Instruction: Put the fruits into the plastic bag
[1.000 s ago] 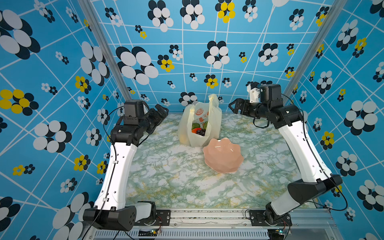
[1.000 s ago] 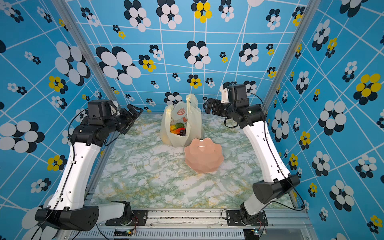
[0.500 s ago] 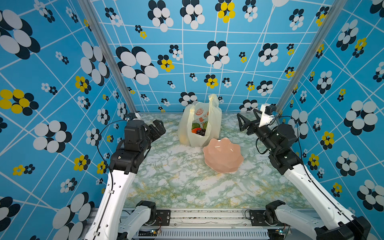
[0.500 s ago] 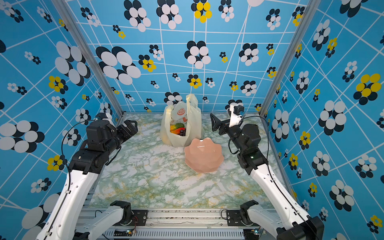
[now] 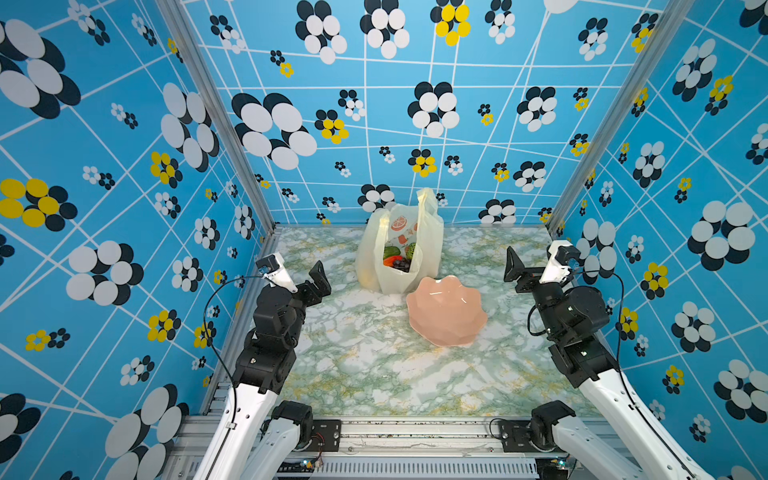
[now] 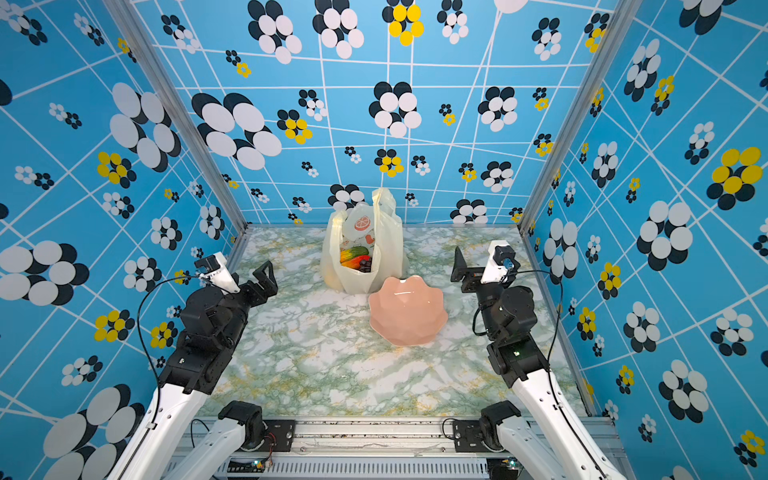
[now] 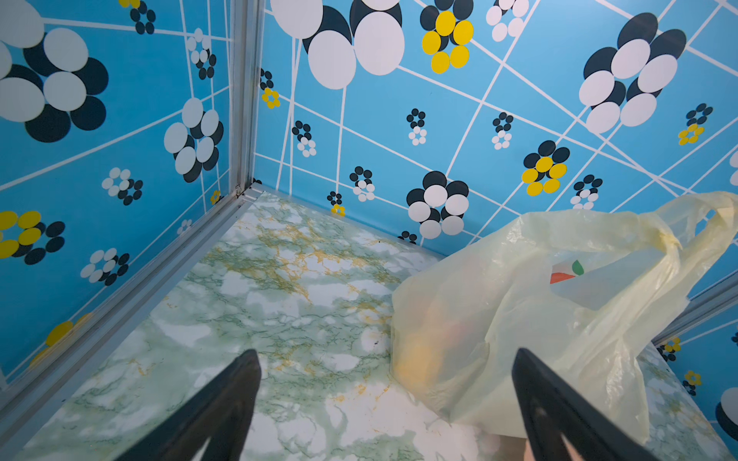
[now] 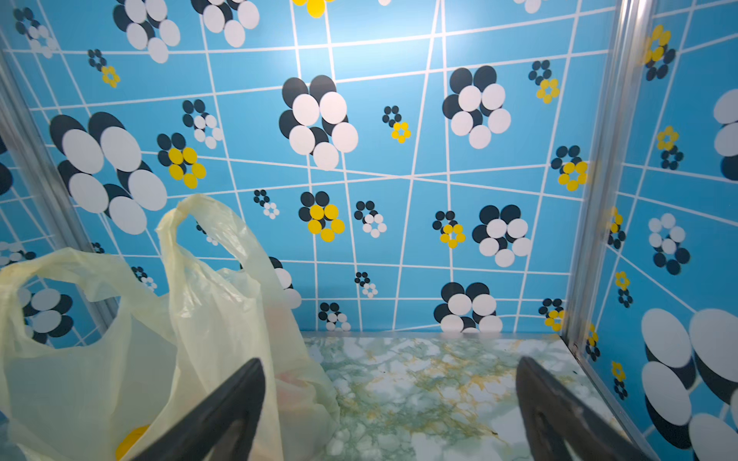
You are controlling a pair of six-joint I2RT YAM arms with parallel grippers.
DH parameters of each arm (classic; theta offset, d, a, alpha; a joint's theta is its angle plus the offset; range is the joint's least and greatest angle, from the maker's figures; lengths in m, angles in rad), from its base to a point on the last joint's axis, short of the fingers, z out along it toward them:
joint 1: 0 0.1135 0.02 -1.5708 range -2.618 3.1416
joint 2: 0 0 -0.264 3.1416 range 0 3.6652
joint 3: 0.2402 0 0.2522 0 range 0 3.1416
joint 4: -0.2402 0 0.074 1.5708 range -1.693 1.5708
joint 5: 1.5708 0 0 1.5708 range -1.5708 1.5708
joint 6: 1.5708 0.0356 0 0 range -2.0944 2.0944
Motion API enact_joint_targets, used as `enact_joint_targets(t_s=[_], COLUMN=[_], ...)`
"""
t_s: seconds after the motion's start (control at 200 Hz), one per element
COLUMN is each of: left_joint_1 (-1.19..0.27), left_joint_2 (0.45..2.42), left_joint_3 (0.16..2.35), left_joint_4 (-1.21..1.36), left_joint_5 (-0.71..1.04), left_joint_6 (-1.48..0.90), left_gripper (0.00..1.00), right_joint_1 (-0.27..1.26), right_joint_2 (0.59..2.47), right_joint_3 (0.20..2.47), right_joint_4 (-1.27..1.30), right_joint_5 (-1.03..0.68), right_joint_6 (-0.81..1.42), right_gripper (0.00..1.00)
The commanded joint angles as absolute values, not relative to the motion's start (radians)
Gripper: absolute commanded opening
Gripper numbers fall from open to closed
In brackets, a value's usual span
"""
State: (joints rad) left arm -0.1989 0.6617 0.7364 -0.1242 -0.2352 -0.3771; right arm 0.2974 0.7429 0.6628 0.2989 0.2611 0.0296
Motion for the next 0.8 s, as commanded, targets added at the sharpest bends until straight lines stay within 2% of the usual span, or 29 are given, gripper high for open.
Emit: enact_joint_targets(t_s=[0.0,0.4,0.605,0.795], left_joint_1=[-0.203,-0.203,-0.194,-0.156], left_joint_2=[0.618,0.643,0.716,0.825], left_joint_3=[0.667,0.543,0.499,0.473], left_joint_4=[-0.034,0.020,0.072,0.139], left_joint_5=[-0.264,-0.351,-0.403,-0.399], left_joint_6=[-0.286,-0.376,-0.382,-0.391], left_gripper=[0.99,0.99,0.99,0.99], right_joint_1=[0.287,0.264,0.209,0.156], right_joint_2=[0.706,0.570,0.661,0.811], right_joint_3=[0.617,0.378,0.248,0.223], right_joint_4=[0.262,0.258,0.423,0.552], right_joint_5=[0.329,0.400,0.429,0.385], right_joint_6=[0.056,0.055,0.095,0.110], right_gripper=[0.99,0.99,0.99,0.99])
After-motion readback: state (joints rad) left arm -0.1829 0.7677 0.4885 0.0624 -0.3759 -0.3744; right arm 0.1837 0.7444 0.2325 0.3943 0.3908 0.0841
